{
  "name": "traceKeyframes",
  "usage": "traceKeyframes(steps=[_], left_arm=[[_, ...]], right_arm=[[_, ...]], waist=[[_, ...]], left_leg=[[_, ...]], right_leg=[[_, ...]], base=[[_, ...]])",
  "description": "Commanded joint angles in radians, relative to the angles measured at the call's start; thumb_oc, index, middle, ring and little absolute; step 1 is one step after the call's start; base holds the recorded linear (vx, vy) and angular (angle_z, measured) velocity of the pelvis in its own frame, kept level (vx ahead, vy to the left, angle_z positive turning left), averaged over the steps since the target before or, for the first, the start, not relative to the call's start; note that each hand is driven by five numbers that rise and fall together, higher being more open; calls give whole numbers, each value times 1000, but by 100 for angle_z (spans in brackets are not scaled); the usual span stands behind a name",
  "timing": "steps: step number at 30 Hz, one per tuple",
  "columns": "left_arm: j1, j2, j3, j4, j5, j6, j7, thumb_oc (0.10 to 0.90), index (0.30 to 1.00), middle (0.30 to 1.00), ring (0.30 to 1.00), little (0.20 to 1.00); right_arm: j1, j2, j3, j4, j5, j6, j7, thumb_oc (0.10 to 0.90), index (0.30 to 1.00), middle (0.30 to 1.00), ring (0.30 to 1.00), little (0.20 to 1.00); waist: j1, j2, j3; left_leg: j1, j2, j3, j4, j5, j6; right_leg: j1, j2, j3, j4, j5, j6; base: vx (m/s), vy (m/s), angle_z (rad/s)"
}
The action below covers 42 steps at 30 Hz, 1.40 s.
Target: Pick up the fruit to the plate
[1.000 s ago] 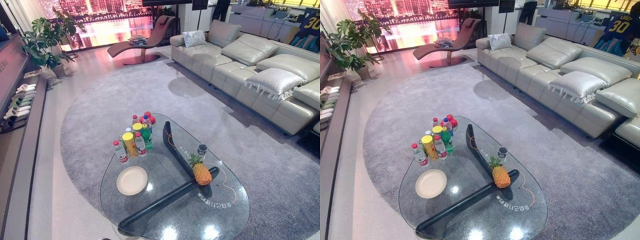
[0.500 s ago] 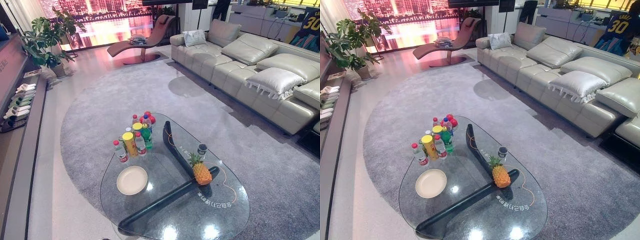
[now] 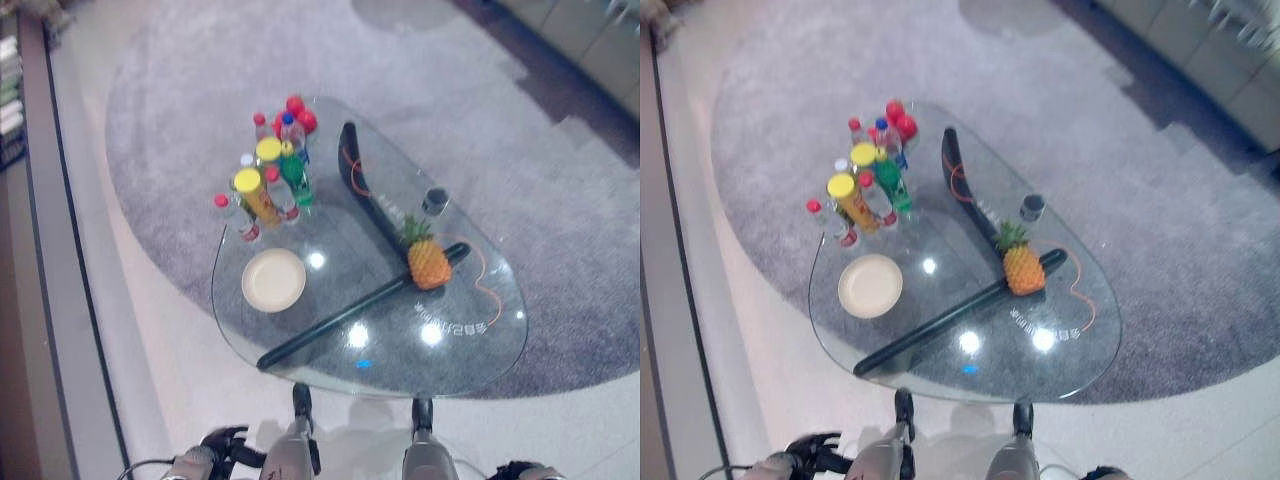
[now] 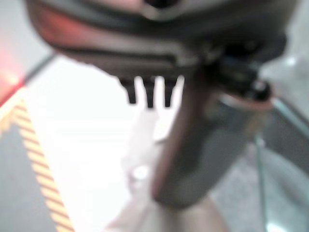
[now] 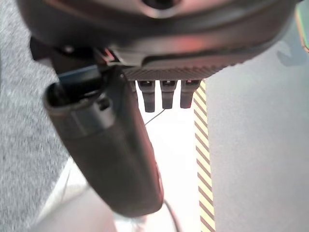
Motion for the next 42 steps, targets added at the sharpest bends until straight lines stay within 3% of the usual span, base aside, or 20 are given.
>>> traceKeyframes(steps=[1, 5, 7, 13, 21, 25, 42], left_arm=[[-85, 39, 50, 1, -243, -46, -63, 800, 900, 900, 900, 900], [-128, 42, 113, -66, -519, -67, -102, 800, 900, 900, 900, 900], [-144, 35, 158, -107, -626, -100, -64, 800, 900, 900, 900, 900], [-180, 42, 209, -153, -752, -162, 41, 800, 900, 900, 900, 900], [-218, 45, 223, -170, -809, -220, 97, 800, 900, 900, 900, 900], [-231, 56, 211, -181, -786, -220, 106, 800, 900, 900, 900, 900], [-257, 73, 174, -170, -751, -210, 95, 800, 900, 900, 900, 900]], right_arm=[[-28, -48, -14, 11, 70, -28, -45, 800, 900, 900, 900, 900], [-66, -58, -35, -24, 146, -78, -76, 800, 900, 900, 900, 900], [-80, -44, -43, -53, 157, -150, -150, 800, 900, 900, 900, 900], [-100, -24, -33, -138, 174, -258, -291, 800, 900, 900, 900, 900], [-158, -24, -16, -191, 154, -313, -375, 800, 900, 900, 900, 900], [-180, -26, -11, -208, 156, -346, -401, 800, 900, 900, 900, 900], [-238, -56, 19, -237, 171, -382, -421, 800, 900, 900, 900, 900]], waist=[[36, -40, 101], [37, -44, 153], [37, -50, 183], [28, -71, 183], [19, -77, 183], [22, -85, 183], [21, -81, 183]], left_leg=[[-50, 51, -76, 25, -31, -36], [-158, 36, -83, 91, -38, -32], [-247, 24, -103, 175, -54, -30], [-408, 11, -128, 289, -73, -25], [-528, -2, -147, 388, -99, -17], [-572, 0, -157, 425, -112, -14], [-611, 2, -158, 424, -112, -15]], right_leg=[[-143, -82, 13, 96, 84, 8], [-252, -84, 21, 159, 77, 5], [-339, -84, 31, 225, 66, 2], [-490, -68, 58, 315, 50, -5], [-608, -52, 73, 392, 34, -18], [-653, -46, 76, 420, 28, -21], [-696, -39, 68, 414, 33, -25]], base=[[-166, -11, 1], [-169, -19, -6], [-179, -30, 9], [-91, -36, 9], [-52, 0, -1], [-15, -27, 4], [0, 0, 0]])
